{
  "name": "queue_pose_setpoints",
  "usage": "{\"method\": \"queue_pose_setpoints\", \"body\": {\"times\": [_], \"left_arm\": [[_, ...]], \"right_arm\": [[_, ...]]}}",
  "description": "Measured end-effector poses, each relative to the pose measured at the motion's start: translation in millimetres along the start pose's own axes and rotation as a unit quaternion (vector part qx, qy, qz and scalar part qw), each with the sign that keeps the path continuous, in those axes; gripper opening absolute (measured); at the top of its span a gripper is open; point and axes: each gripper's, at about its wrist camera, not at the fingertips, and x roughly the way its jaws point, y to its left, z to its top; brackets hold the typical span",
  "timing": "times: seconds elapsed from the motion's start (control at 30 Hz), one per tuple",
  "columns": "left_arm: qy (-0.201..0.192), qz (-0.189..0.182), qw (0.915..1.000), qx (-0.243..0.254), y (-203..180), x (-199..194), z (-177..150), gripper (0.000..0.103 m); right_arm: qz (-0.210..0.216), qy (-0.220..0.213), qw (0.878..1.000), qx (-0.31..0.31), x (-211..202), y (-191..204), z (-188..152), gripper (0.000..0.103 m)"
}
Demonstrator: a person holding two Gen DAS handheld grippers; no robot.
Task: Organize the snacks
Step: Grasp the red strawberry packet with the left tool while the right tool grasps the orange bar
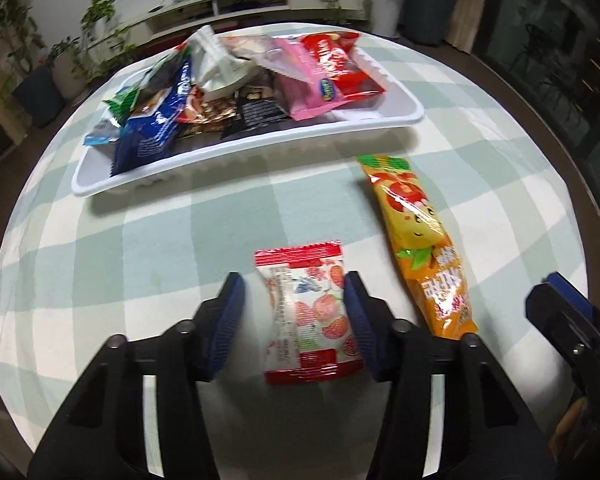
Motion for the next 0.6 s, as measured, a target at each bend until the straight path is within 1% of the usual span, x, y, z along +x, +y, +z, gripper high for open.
{"method": "queue_pose_setpoints", "body": {"times": [0.03, 0.07, 0.13, 0.23, 0.37, 0.43, 0.53, 0.6], "left_arm": [[-0.001, -0.002, 1.0, 0.005, -1, 0, 0, 0.035], [0.0, -0.003, 0.9999, 0.011, -1, -1, 0, 0.033], [0.0, -0.011, 0.9998, 0.016, 0, -5, -6, 0.031], [-0.005, -0.021, 0.9997, 0.011, 13, -16, -19, 0.03], [-0.021, -0.029, 0.9993, -0.012, 40, -35, -44, 0.03], [-0.032, -0.029, 0.9987, -0.027, 56, -46, -58, 0.03], [-0.046, -0.032, 0.9974, -0.045, 71, -58, -71, 0.03], [-0.055, -0.036, 0.9964, -0.054, 82, -66, -76, 0.03]], "right_arm": [[-0.003, 0.0, 1.0, -0.008, 0, 3, -1, 0.087], [-0.004, 0.0, 1.0, -0.015, 1, 5, -2, 0.087], [-0.008, 0.0, 1.0, -0.03, 1, 9, -3, 0.087], [-0.015, -0.001, 0.998, -0.057, 3, 18, -5, 0.087], [-0.01, 0.011, 0.996, -0.087, 7, 31, -6, 0.087], [-0.006, 0.025, 0.994, -0.108, 12, 42, -5, 0.087], [-0.025, 0.055, 0.988, -0.142, 26, 61, -1, 0.086], [-0.035, 0.087, 0.983, -0.158, 42, 72, 5, 0.075]]}}
